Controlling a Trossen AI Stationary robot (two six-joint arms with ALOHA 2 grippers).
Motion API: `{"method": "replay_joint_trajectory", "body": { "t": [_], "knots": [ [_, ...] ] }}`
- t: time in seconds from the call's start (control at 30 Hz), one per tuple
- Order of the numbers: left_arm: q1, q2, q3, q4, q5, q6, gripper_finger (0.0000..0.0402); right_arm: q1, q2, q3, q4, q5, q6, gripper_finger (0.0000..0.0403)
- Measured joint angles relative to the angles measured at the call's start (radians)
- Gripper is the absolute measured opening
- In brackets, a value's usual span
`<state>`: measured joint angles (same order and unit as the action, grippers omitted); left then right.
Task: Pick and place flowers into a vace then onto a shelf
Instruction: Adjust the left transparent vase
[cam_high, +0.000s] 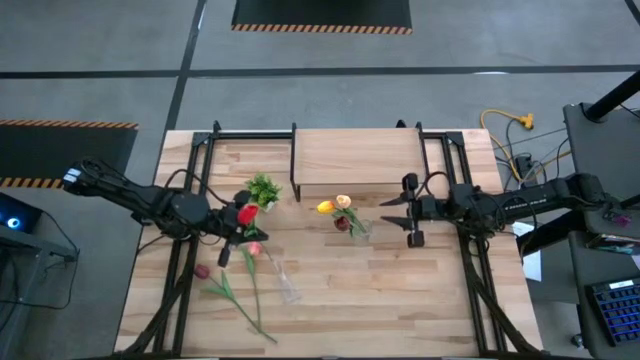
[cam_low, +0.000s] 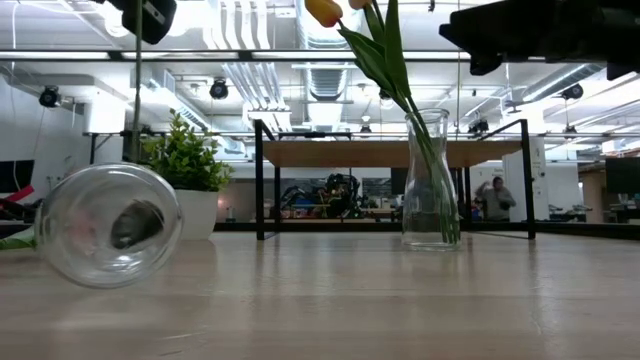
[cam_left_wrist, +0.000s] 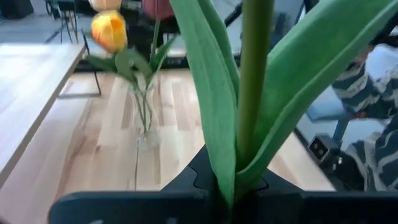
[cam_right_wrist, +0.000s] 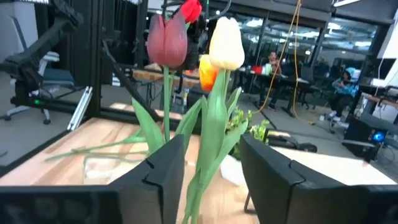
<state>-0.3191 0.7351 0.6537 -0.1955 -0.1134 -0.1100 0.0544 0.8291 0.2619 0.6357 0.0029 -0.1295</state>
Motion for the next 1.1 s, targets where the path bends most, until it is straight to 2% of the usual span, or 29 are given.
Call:
{"method": "replay_joint_trajectory", "body": {
  "t": [0.2,0.33,0.47,0.67,0.8,1.1],
  "knots": [
    [0.0,-0.039,0.0,-0.135,-0.133,-0.137,0.0,0.0,-0.002,0.0,-0.006,0.0,0.0,0.0164],
    [0.0,-0.078,0.0,-0.254,-0.271,-0.286,0.0,0.0,-0.002,0.0,-0.012,0.0,0.0,0.0171],
    [0.0,-0.119,0.0,-0.353,-0.401,-0.364,0.0,0.0,-0.001,0.0,-0.012,0.0,0.0,0.0173],
    [0.0,-0.143,0.0,-0.374,-0.409,-0.386,0.001,0.0,-0.001,0.0,-0.012,0.0,0.0,0.0173],
    [0.0,-0.13,0.0,-0.378,-0.387,-0.352,0.0062,0.0,-0.002,0.0,-0.021,0.0,0.0,0.0174],
    [0.0,-0.107,0.001,-0.378,-0.367,-0.333,0.0245,0.0,-0.001,0.0,-0.031,0.0,-0.001,0.0175]
  ]
}}
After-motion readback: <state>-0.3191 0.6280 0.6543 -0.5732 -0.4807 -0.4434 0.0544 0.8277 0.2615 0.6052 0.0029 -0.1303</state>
